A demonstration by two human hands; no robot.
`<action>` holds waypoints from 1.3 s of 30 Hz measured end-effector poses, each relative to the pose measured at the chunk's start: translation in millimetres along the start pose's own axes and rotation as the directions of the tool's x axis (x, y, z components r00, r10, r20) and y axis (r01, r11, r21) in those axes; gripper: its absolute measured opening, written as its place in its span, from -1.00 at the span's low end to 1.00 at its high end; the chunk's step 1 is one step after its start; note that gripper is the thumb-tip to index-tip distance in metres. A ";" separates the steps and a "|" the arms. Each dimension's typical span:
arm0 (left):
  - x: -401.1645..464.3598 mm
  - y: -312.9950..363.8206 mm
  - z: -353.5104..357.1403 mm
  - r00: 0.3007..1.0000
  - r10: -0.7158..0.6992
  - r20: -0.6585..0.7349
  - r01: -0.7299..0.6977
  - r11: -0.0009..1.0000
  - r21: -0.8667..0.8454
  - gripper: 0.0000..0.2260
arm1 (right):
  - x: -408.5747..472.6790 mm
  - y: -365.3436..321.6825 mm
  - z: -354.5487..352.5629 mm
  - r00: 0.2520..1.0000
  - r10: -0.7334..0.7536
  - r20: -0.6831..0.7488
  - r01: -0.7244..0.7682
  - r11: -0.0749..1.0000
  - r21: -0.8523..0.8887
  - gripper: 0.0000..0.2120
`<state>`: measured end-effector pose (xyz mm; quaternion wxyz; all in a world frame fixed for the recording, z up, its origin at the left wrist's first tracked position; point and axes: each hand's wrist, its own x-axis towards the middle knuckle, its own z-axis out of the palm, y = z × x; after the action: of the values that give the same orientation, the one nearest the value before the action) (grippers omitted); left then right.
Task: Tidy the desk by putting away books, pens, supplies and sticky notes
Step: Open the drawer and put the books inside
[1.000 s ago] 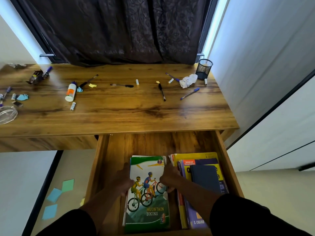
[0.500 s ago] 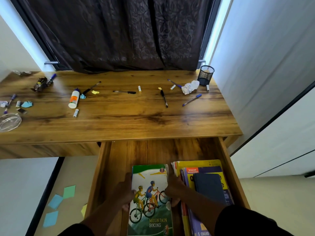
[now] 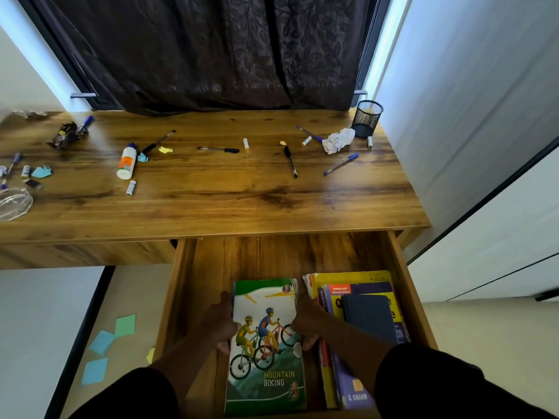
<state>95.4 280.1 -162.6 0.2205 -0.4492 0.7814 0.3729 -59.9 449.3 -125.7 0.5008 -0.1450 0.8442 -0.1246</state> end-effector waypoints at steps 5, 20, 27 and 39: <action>-7.6 12.1 -6.9 0.996 0.048 -0.077 -0.033 0.983 0.179 -0.24 | 0.6 -0.4 -2.8 1.000 -0.020 0.009 0.020 0.998 -0.066 -0.39; -77.3 59.8 5.4 0.717 0.476 0.509 -0.656 0.707 0.263 -0.65 | -33.5 27.8 -5.9 0.763 -0.561 0.321 0.615 0.477 -0.627 -0.55; -97.3 65.0 34.8 0.613 0.299 0.731 -0.607 0.771 0.194 -0.50 | -59.1 59.8 2.3 0.685 -0.479 0.548 0.724 0.532 -0.439 -0.60; -104.9 55.6 57.3 0.617 0.257 0.744 -0.626 0.734 0.264 -0.36 | -64.0 73.1 2.3 0.600 -0.395 0.696 0.792 0.420 -0.444 -0.35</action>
<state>100.1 399.0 -105.7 0.4880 0.0032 0.8063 0.3344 -37.4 540.6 -101.0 0.5133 -0.6560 0.5471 0.0828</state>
